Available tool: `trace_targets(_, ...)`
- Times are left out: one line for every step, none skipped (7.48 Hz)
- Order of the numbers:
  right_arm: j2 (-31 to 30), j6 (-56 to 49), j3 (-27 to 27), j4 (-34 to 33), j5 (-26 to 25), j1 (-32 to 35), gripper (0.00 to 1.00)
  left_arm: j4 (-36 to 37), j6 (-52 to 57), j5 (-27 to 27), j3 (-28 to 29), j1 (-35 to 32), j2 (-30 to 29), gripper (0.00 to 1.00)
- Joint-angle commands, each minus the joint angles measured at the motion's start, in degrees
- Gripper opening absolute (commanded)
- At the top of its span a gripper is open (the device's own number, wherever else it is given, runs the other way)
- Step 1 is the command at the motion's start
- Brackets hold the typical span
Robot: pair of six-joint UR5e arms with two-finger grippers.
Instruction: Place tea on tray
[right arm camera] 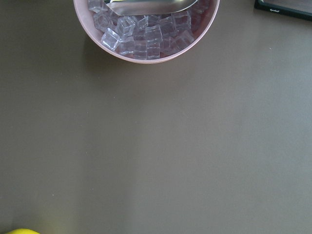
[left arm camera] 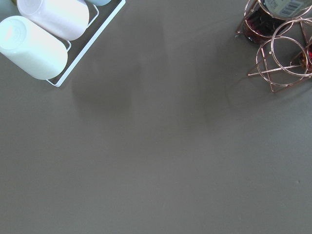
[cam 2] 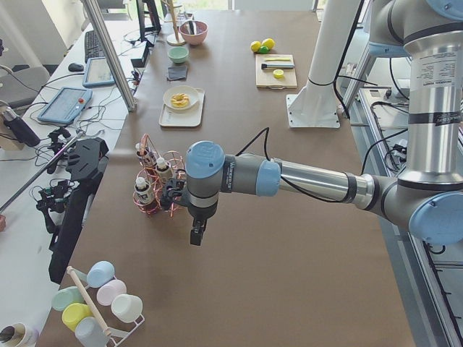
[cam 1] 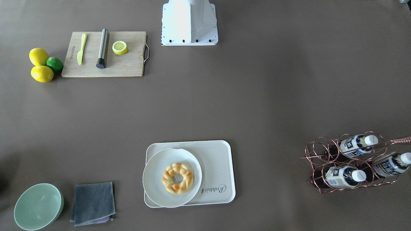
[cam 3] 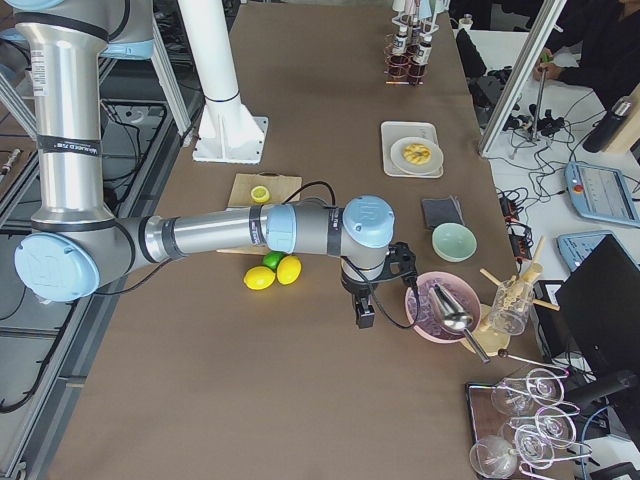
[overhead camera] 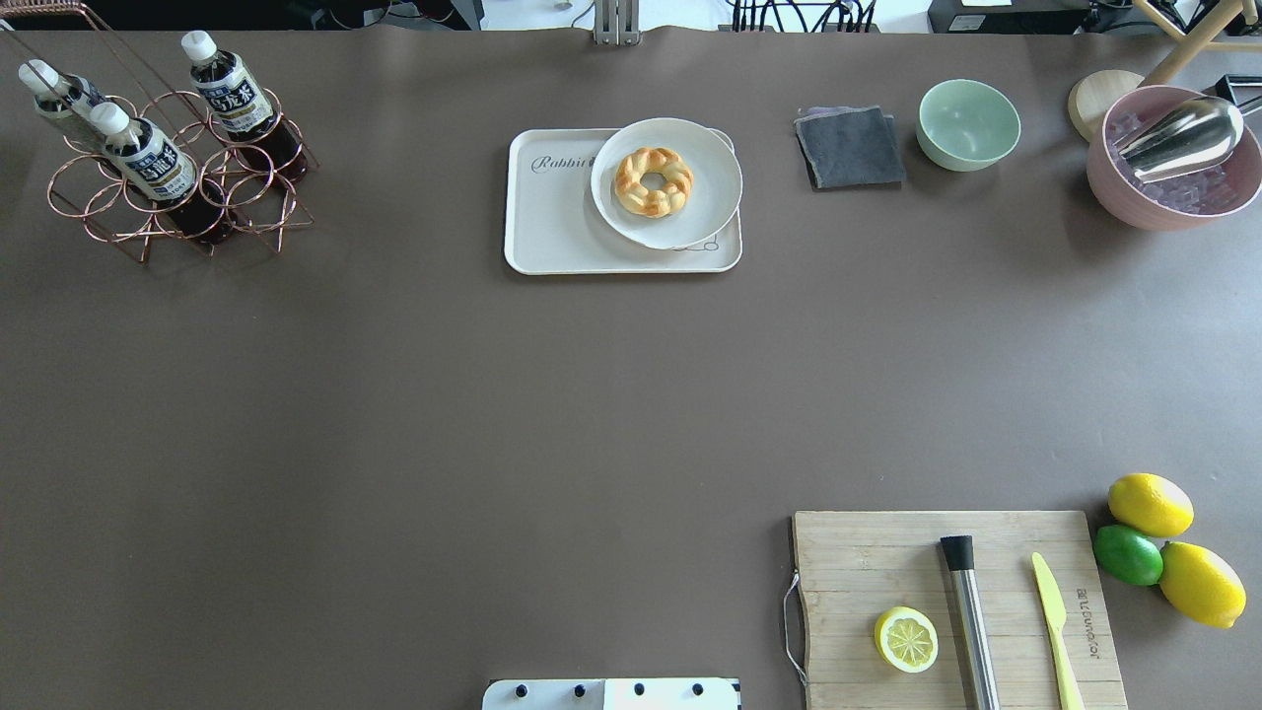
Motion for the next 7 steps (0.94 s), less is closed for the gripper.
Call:
trace_targets(-0.05,1.87,-0.27,0.03,-0.07,-0.06,1.00,0.16,-0.26,-0.45,0.52,1.44,-0.36,0.98)
trace_targets(-0.14,1.88,-0.27,0.03,-0.07,-0.06,1.00,0.24,-0.09,-0.55,0.17,1.54,-0.01,0.98)
trace_targets(-0.22,1.88,-0.36,0.03,0.01,-0.06,1.00,0.16,0.26,-0.29,0.34,1.54,-0.19,0.98)
trace_targets(-0.40,1.97,-0.36,0.03,-0.07,-0.06,1.00,-0.19,0.35,-0.11,0.43,1.54,-0.27,0.98)
trace_targets(-0.66,1.97,-0.36,0.03,-0.07,-0.06,1.00,-0.54,0.53,-0.11,0.43,1.54,-0.54,0.98)
trace_targets(-0.66,1.97,-0.36,0.03,-0.16,0.03,1.00,-0.46,0.53,-0.02,0.43,1.54,-1.23,0.98)
trace_targets(-0.84,1.97,-0.36,0.03,-0.07,0.03,1.00,-0.46,0.53,0.06,0.43,1.63,-1.50,0.98)
